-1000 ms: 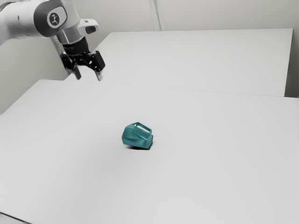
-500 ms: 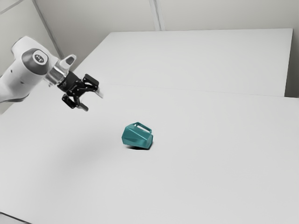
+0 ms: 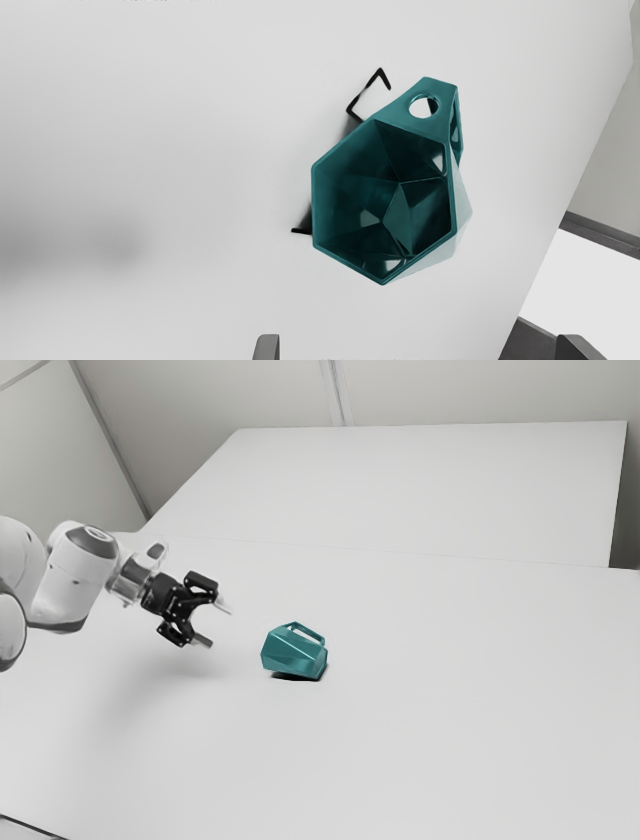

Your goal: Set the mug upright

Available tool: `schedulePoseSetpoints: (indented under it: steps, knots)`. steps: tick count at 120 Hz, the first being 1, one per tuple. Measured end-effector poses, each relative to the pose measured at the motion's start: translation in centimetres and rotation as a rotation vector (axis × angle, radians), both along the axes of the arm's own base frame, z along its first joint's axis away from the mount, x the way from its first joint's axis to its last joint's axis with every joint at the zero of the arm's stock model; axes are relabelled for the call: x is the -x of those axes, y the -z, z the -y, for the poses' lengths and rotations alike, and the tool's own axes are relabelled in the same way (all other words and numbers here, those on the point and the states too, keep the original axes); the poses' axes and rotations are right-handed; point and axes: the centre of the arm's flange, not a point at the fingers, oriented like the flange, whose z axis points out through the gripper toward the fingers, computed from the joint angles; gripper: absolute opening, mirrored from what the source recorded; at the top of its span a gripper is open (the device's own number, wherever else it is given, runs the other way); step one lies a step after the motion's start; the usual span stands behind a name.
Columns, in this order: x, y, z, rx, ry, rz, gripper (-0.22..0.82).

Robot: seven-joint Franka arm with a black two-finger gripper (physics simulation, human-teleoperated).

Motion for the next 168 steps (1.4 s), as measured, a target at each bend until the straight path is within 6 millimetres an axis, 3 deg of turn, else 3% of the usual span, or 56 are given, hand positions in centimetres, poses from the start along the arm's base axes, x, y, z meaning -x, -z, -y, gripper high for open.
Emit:
schedulePoseSetpoints:
  steps: [39,70,105,128,168]
  knots:
    - [-2.9,2.9,-1.9,0.054,0.106,0.077,0.60]
    - [-4.0,5.7,-0.7,0.185,0.147,0.111,0.60]
    - [-4.5,5.2,0.0,0.247,0.181,0.175,0.60]
    - [-5.9,4.6,1.6,0.258,0.220,0.211,0.60]
    - [-6.8,6.4,3.9,0.282,0.243,0.201,0.60]
